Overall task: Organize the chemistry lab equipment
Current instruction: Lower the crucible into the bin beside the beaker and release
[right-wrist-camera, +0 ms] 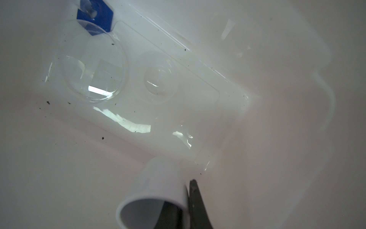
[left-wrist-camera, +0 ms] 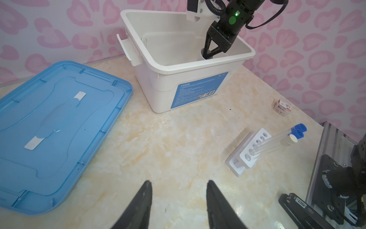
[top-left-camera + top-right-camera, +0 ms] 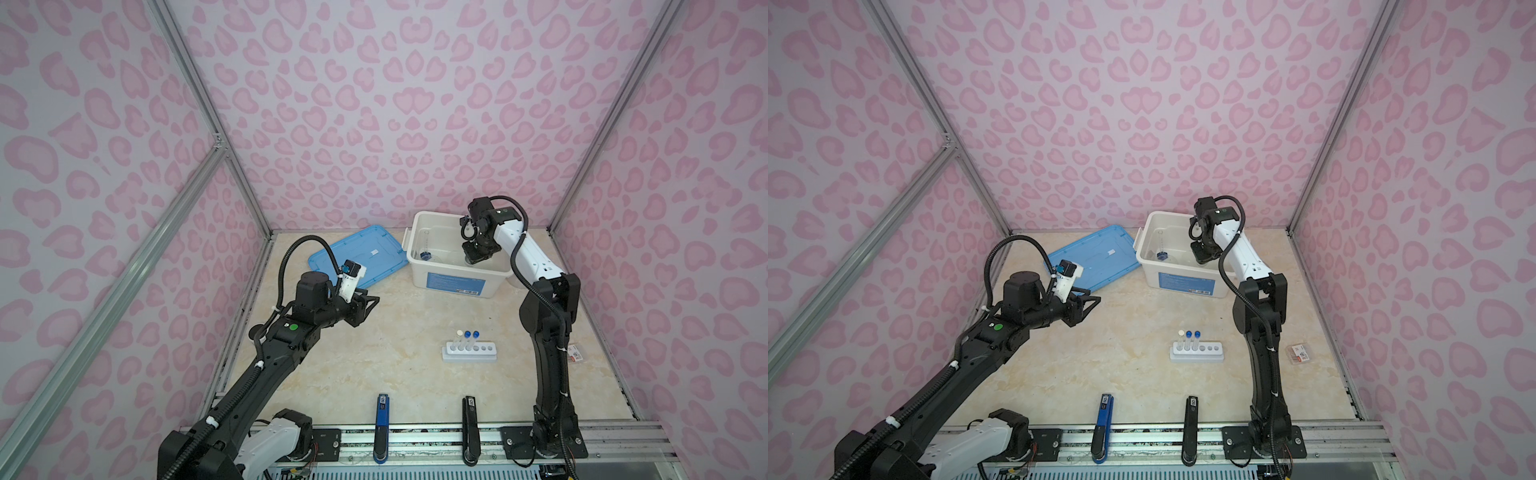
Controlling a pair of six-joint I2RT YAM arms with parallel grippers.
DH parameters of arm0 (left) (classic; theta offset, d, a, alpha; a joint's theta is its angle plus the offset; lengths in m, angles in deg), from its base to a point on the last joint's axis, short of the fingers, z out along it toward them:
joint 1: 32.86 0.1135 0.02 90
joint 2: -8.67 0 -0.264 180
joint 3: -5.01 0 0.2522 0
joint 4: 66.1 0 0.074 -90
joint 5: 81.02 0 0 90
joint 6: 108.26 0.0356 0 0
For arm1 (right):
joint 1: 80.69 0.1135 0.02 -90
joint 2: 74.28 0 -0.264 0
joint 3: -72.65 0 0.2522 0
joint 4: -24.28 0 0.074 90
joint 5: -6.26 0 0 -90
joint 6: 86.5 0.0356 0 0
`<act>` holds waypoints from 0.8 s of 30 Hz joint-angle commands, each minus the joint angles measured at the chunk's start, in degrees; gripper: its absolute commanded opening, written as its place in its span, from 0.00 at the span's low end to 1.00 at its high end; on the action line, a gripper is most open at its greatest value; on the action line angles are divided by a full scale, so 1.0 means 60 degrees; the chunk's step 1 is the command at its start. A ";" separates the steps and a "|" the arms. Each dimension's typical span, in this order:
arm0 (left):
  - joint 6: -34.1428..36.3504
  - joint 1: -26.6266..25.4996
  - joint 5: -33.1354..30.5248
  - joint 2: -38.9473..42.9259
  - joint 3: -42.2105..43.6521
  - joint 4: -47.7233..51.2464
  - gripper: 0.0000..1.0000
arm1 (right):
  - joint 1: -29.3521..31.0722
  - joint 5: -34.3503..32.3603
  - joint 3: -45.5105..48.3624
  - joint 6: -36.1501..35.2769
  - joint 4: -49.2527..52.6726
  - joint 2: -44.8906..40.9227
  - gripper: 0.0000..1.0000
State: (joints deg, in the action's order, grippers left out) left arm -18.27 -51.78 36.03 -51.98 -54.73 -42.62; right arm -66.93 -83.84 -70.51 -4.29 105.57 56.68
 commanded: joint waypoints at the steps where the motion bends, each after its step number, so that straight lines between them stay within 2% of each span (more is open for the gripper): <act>1: 0.0002 0.0032 0.0095 -0.0073 -0.0152 -0.0129 0.47 | -0.0049 0.0117 -0.0131 -0.0078 0.0035 0.0418 0.05; 24: -0.0035 0.0058 0.0020 -0.0044 -0.0175 -0.0023 0.47 | -0.0201 0.0587 -0.0010 -0.0239 -0.0583 0.1325 0.05</act>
State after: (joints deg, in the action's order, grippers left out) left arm -18.27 -51.45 36.01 -52.28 -55.34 -41.93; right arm -68.13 -80.91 -71.06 -5.27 103.10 63.43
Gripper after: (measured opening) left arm 0.472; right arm 0.077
